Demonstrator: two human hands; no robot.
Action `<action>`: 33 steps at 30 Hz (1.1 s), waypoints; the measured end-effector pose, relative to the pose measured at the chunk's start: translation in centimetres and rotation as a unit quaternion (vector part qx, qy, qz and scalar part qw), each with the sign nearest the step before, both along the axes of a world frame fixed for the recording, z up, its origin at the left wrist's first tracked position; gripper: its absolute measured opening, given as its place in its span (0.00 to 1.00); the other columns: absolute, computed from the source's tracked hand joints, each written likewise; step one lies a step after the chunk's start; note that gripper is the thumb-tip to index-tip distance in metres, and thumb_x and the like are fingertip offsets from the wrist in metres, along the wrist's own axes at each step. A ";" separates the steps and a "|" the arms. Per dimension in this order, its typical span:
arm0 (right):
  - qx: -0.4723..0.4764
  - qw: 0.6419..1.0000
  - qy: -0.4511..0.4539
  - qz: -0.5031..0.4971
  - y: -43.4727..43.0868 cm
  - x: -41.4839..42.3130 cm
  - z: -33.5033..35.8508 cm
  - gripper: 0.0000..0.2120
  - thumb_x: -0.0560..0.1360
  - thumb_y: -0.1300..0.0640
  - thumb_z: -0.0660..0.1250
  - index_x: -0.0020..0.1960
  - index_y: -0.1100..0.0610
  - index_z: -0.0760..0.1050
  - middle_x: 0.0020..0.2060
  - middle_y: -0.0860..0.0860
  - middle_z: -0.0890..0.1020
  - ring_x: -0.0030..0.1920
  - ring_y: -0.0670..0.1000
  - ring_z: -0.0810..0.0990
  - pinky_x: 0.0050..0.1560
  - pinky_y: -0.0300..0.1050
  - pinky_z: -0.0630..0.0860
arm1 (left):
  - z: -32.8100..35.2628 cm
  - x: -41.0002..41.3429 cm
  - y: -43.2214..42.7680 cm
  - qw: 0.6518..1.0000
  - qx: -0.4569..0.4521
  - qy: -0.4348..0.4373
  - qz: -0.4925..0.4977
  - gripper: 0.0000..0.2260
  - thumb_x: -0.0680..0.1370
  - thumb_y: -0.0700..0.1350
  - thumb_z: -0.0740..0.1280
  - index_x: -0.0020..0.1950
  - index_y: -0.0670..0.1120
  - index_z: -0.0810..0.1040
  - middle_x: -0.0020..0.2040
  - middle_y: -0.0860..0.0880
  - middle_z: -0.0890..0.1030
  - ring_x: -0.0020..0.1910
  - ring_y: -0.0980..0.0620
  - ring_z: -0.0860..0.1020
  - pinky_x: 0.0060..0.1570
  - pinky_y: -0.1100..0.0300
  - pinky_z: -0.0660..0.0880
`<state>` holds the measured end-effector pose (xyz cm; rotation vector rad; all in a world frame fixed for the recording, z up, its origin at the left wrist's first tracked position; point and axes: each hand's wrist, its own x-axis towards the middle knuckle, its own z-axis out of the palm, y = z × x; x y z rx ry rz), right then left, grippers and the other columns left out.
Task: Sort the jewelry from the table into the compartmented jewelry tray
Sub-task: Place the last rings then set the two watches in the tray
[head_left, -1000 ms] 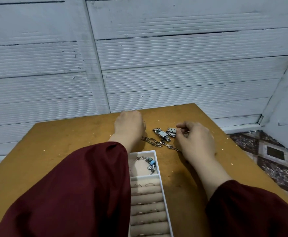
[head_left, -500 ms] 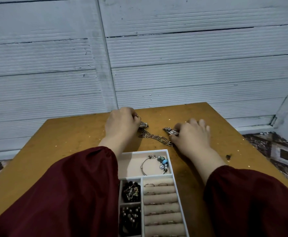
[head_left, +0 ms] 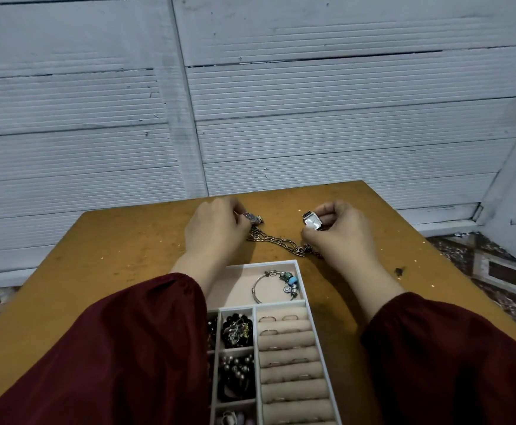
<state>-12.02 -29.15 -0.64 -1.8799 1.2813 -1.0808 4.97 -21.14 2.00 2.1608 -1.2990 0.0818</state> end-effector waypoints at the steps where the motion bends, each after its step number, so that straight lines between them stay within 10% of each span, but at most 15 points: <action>1: 0.011 1.000 -0.016 0.003 0.2 -0.1 0.2 0.14 0.62 0.60 0.75 0.43 0.50 0.75 0.37 0.46 0.81 0.38 0.49 0.81 0.38 0.43 0.78 | 0.1 -0.2 0.3 1.000 -0.002 -0.001 -0.005 0.07 0.74 0.47 0.65 0.49 0.51 0.81 0.45 0.48 0.82 0.49 0.45 0.78 0.45 0.52 0.76; 6: 0.036 0.996 -0.081 0.011 1.8 -0.7 0.7 0.15 0.61 0.61 0.75 0.41 0.49 0.73 0.38 0.49 0.82 0.39 0.52 0.82 0.43 0.55 0.81 | 0.7 -1.2 2.3 1.000 -0.023 -0.002 -0.019 0.05 0.74 0.45 0.65 0.46 0.50 0.80 0.42 0.51 0.81 0.47 0.48 0.77 0.43 0.53 0.76; 33: 0.149 0.918 -0.365 0.048 16.2 -5.6 2.1 0.15 0.65 0.71 0.75 0.45 0.58 0.74 0.41 0.59 0.83 0.37 0.53 0.81 0.40 0.50 0.78 | -1.5 -11.3 18.7 0.982 -0.129 -0.026 -0.136 0.05 0.70 0.44 0.74 0.43 0.54 0.83 0.33 0.67 0.66 0.42 0.53 0.75 0.41 0.56 0.73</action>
